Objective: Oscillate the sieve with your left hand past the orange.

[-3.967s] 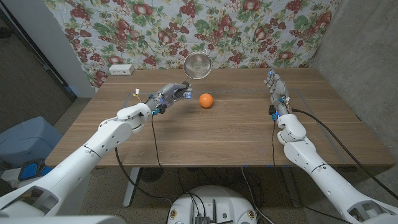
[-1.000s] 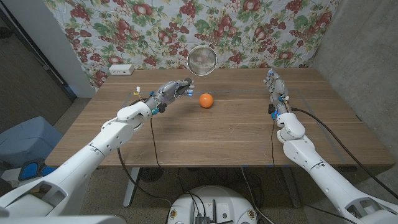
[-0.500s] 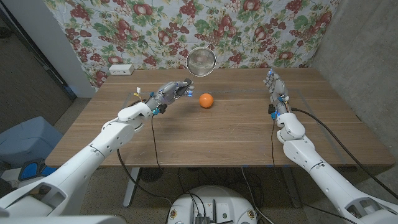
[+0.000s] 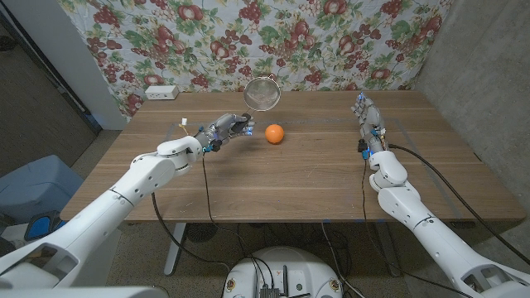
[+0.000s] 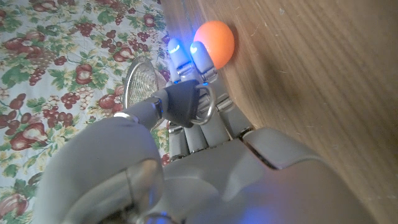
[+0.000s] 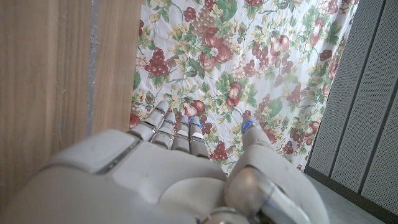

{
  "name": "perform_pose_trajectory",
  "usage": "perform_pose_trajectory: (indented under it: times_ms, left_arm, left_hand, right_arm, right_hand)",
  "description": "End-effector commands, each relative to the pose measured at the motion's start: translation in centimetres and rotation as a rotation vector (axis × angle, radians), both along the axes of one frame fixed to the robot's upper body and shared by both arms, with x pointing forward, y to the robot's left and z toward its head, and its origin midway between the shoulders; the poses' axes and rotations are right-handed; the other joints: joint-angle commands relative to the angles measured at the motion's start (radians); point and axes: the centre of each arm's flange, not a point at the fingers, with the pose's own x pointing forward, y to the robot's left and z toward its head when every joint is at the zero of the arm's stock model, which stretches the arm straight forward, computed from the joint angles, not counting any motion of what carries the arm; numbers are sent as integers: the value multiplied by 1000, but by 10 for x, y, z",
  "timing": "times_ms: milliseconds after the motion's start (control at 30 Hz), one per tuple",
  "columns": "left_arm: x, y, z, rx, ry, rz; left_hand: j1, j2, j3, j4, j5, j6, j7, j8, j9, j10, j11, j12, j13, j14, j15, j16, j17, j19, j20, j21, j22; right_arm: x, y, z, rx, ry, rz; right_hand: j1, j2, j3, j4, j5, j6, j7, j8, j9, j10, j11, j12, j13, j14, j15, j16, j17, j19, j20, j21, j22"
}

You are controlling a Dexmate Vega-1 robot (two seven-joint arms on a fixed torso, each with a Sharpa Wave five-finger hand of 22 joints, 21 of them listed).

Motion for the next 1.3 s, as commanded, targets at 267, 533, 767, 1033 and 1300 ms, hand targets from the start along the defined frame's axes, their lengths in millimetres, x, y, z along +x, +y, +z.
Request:
perform_pose_trajectory:
  times_ms: [267,533,767,1033,1300]
  left_arm:
    - [-6,1,-4,21,127,45]
    - [-8,-1,-3,24,95,29]
    - [-9,-2,-6,7,72,13]
    - [-11,-3,-3,39,17,19]
    - [-10,-4,1,43,-84,-19]
  left_hand:
    - [29,26,13,-10,-1,109,112,-4,-2,40,-16,3,3,40,-52,6,3,12,-65,16,-1]
    - [31,26,15,-14,-3,114,113,-6,-5,49,-25,5,2,45,-51,8,3,14,-63,22,-1]
    - [30,25,17,-15,-6,108,110,-12,-8,59,-38,7,2,44,-50,7,3,7,-68,26,-2]
    - [9,19,5,4,-6,86,34,-13,6,49,-65,-1,3,18,-50,-4,1,-30,-75,31,-4]
    - [-16,9,-12,25,5,87,-33,6,25,51,-86,4,22,-9,-50,-15,1,-66,-77,30,-7]
  right_arm:
    - [-6,-1,-2,6,-6,0]
    - [-8,-2,-4,8,-4,-1]
    - [-10,-3,-5,4,-3,-2]
    - [-11,-3,-6,2,-3,-3]
    - [-11,-3,-8,8,-1,-4]
  right_hand:
    - [-5,0,4,0,4,6,5,4,2,4,-1,5,0,-2,2,4,-2,12,-2,-5,2]
    - [-5,0,5,0,4,6,4,4,2,6,0,6,0,-2,3,5,-4,13,-2,-8,2]
    - [-6,0,6,0,5,7,5,4,2,6,0,6,-1,-2,3,5,-6,14,-2,-11,3]
    - [-7,0,6,0,5,7,6,4,2,8,1,6,-1,0,6,7,-8,15,0,-15,3]
    - [-8,0,6,1,5,8,6,4,2,9,2,6,-1,0,8,7,-10,18,1,-18,3]
